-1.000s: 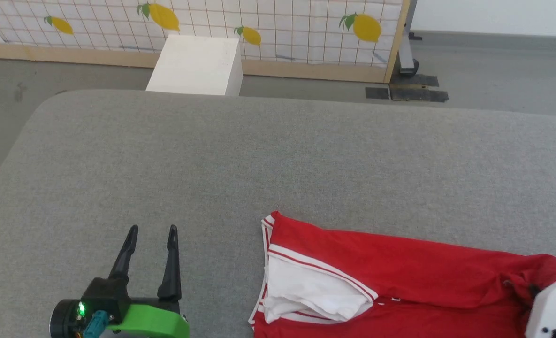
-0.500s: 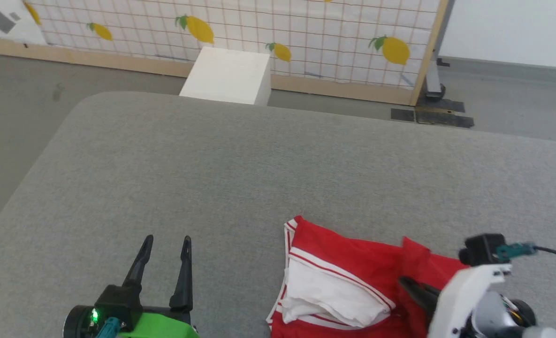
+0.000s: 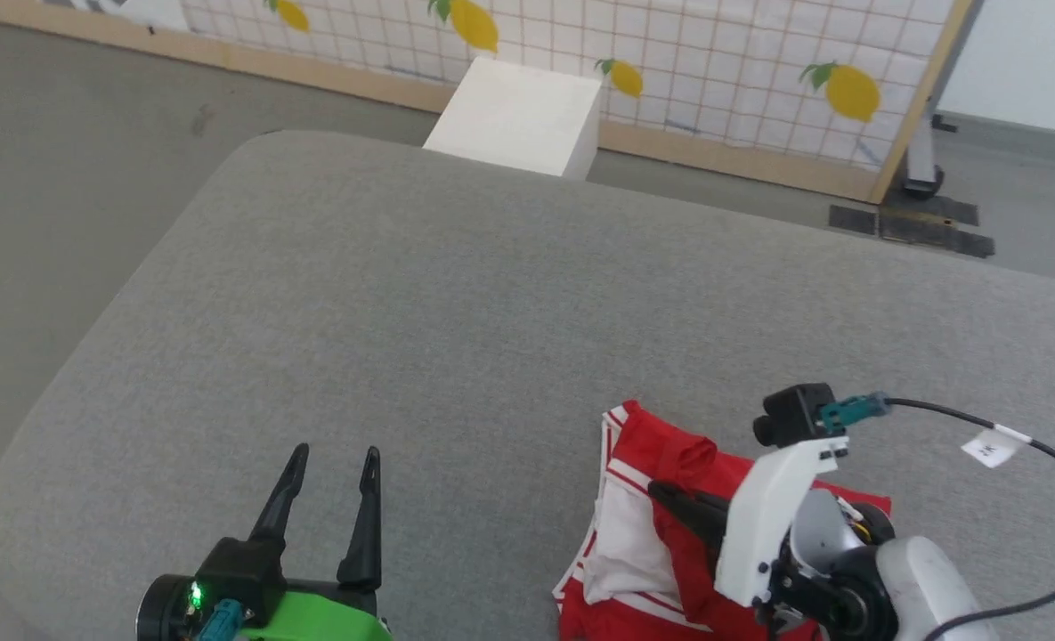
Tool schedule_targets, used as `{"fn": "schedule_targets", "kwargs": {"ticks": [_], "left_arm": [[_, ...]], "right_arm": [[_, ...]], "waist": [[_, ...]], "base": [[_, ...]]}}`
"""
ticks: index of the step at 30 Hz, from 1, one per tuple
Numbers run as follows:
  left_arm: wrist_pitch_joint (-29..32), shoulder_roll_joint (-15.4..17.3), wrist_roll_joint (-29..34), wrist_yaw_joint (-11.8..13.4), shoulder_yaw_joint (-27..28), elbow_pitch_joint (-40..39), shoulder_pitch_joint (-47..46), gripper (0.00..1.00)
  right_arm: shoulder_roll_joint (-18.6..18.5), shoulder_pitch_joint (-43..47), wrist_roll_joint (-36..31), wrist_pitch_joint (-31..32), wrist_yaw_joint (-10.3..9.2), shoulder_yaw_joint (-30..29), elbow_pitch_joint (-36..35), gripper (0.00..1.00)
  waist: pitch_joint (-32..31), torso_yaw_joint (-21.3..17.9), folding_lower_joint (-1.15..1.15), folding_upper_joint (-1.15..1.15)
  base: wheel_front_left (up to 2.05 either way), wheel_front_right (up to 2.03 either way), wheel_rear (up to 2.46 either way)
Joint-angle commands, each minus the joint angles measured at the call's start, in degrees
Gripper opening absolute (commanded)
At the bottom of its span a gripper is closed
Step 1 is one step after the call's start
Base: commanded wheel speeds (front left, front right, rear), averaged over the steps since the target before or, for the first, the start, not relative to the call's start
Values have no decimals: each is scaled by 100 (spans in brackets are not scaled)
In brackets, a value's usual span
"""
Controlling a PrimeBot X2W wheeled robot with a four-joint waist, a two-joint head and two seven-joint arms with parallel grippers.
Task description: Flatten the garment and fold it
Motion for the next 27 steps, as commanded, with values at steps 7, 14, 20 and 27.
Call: {"fn": "schedule_targets", "kwargs": {"ticks": [7,14,20,27], "left_arm": [[-26,-18,-79,76,-58,11,-151,100],[-26,-18,-106,113,-40,29,-185,100],[-26,-18,-105,107,-24,68,-192,100],[-26,-18,-114,88,14,67,-161,100]], "right_arm": [[4,-503,-29,-415,-8,422,938,100],[4,-778,330,-803,-8,1004,1096,100],[-112,-1110,-311,-1389,-8,940,1186,100],[-900,-1455,-1321,-2615,-8,952,1182,100]], "waist": [[209,234,0,0],[210,127,0,0],[80,-93,0,0],[-132,-456,0,0]], "base": [[0,0,0],[0,0,0],[0,0,0],[0,0,0]]}}
